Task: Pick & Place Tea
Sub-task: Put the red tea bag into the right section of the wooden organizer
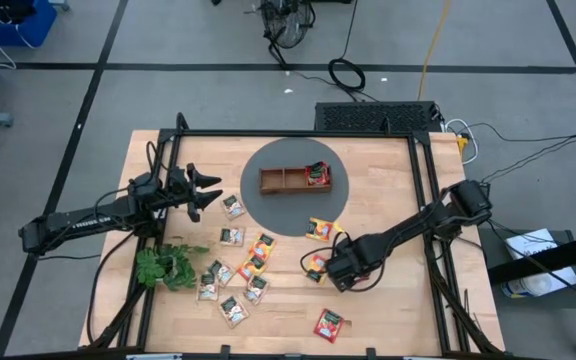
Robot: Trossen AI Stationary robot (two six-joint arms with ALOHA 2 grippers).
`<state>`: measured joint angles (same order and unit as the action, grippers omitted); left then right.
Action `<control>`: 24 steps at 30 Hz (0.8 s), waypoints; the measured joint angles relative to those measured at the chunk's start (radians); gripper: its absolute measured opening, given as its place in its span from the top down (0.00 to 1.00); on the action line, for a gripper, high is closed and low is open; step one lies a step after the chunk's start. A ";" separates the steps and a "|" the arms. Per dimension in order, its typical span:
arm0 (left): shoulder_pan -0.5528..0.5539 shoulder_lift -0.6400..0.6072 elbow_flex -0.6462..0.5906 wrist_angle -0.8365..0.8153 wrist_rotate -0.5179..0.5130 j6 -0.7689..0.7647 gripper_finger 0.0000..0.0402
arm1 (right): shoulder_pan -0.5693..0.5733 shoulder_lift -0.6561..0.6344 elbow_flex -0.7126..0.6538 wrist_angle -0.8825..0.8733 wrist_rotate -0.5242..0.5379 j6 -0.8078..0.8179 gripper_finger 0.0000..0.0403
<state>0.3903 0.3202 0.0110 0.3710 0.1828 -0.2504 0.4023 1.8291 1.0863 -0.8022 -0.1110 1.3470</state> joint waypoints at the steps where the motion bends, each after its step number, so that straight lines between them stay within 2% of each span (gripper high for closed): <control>1: 0.000 0.000 0.000 0.000 0.000 0.000 0.47 | 0.000 0.006 0.000 0.002 -0.001 -0.006 0.30; 5: 0.000 0.000 0.000 0.000 0.000 0.000 0.47 | 0.000 0.015 -0.001 0.005 -0.004 -0.027 0.35; 8: 0.000 0.000 0.000 0.000 0.000 0.000 0.47 | 0.000 0.016 -0.002 0.011 -0.006 -0.034 0.45; 18: 0.000 0.000 0.000 0.000 0.000 0.000 0.47 | 0.000 0.016 -0.003 0.017 -0.025 -0.145 0.95; 22: 0.000 0.000 0.000 0.000 0.000 0.000 0.47 | 0.001 0.008 -0.004 0.017 -0.017 -0.166 0.96; 24: 0.000 0.000 0.000 0.000 0.000 0.000 0.47 | 0.012 -0.016 -0.003 0.020 0.034 -0.180 0.98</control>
<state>0.3903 0.3204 0.0111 0.3710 0.1827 -0.2504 0.4139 1.8134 1.0829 -0.7821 -0.0767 1.1669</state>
